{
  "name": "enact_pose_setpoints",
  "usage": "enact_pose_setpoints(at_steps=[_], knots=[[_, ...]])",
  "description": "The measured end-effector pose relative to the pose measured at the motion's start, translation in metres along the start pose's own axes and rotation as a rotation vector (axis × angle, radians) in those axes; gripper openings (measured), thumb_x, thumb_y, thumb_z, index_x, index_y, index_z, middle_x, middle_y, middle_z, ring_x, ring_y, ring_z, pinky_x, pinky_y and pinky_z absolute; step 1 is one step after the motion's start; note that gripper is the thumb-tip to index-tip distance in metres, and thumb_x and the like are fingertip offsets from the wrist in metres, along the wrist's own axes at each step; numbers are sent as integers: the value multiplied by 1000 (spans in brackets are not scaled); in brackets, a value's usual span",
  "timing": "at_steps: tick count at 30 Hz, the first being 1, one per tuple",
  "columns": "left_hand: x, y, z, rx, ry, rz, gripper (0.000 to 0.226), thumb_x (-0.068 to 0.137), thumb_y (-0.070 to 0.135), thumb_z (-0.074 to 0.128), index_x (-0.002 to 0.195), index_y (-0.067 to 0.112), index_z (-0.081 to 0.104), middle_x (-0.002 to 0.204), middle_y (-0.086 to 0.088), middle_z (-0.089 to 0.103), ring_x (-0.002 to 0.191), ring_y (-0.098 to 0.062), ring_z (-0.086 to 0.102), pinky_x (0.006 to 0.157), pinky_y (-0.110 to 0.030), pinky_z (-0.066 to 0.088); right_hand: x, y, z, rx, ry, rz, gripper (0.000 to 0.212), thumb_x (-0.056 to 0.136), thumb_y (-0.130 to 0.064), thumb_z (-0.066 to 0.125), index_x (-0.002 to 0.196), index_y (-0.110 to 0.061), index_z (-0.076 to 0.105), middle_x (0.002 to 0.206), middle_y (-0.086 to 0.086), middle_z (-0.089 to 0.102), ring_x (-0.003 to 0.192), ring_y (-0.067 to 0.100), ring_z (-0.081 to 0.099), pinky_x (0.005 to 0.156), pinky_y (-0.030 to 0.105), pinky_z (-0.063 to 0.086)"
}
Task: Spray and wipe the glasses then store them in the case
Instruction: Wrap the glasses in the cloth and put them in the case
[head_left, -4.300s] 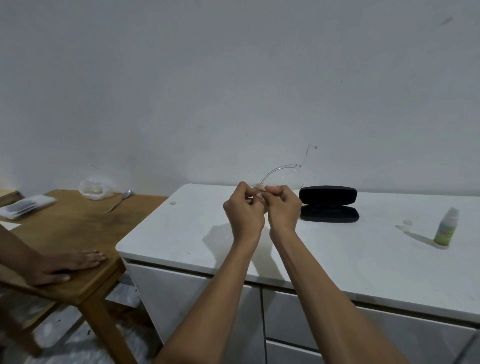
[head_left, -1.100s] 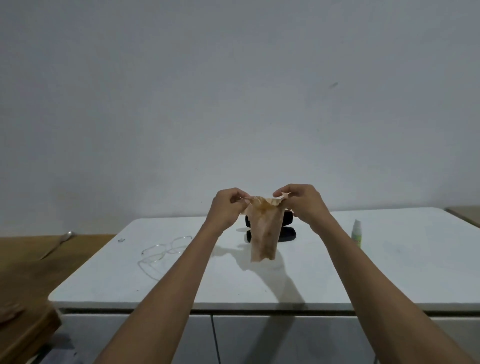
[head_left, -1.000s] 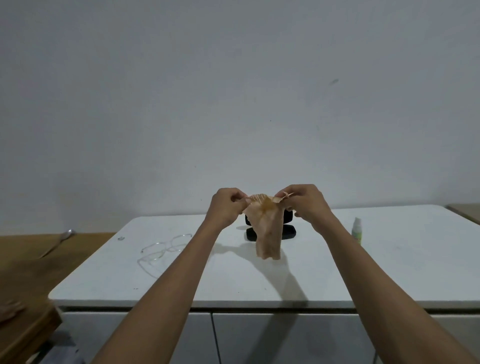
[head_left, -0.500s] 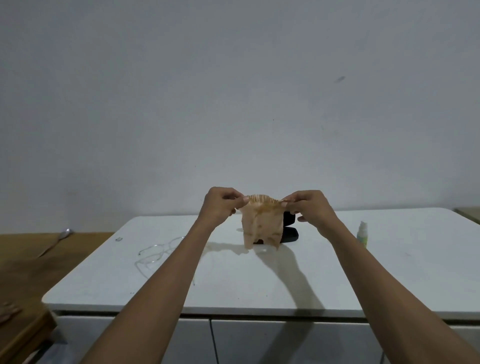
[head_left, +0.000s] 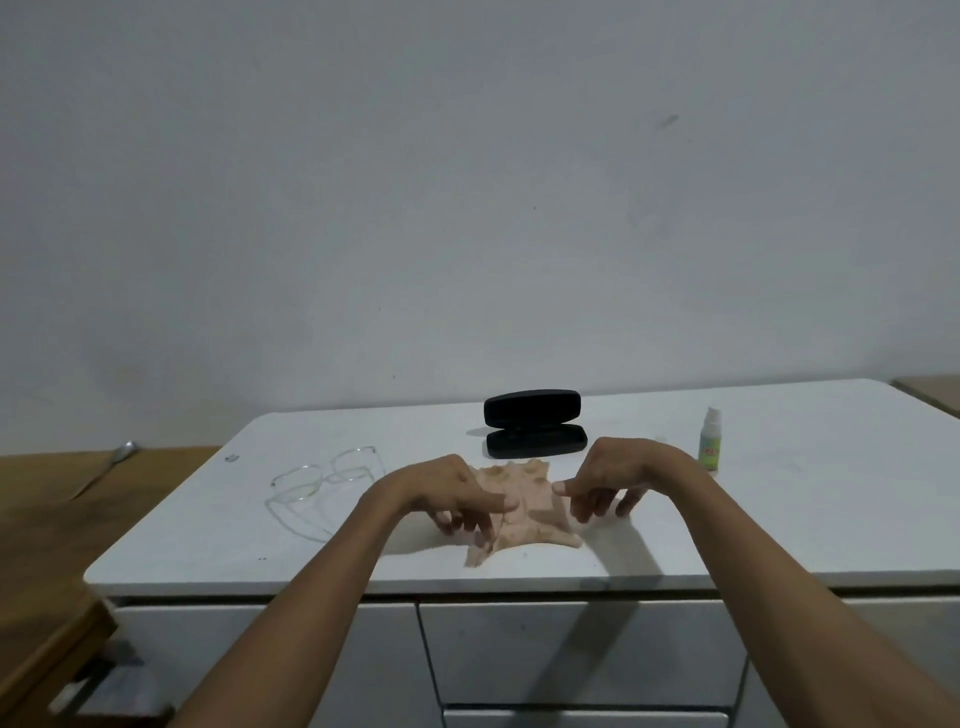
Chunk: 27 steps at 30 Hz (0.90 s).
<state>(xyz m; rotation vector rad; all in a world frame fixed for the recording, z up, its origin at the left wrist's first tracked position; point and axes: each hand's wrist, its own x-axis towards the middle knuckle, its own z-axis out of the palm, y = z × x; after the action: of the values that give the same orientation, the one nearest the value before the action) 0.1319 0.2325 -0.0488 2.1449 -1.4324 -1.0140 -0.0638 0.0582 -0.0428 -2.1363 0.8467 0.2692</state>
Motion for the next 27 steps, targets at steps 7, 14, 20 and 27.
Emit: enact_pose_setpoints(at_steps=[7,14,20,27], knots=[[42,-20,6,24,559,27,17,87,34,76,85,18,79,84,3,74,75,-14,65,63,-21,45,46,-1,20,34,463,-64,13,90,-13,66,86,-16,79,86,4,75,78,19,66,66,28,54],[77,-32,17,184,749,-74,18,94,29,64,97,14,71,98,-5,69,95,-24,67,82,-32,54,75,-11,38,-81,660,19,16,87,-24,68,100,-23,77,102,1,66,91,25,64,73,29,49],[84,-33,7,237,707,-62,13,84,11,65,74,15,72,82,-1,71,77,-22,68,70,-35,58,77,-11,33,31,652,16,17,73,-11,66,86,-16,75,95,2,71,84,25,66,59,27,44],[90,-32,13,140,819,-9,18,81,4,53,78,17,66,80,3,69,76,-23,64,62,-32,50,79,-4,30,128,734,1,21,74,-5,66,91,-15,70,94,3,68,86,26,65,64,28,45]])
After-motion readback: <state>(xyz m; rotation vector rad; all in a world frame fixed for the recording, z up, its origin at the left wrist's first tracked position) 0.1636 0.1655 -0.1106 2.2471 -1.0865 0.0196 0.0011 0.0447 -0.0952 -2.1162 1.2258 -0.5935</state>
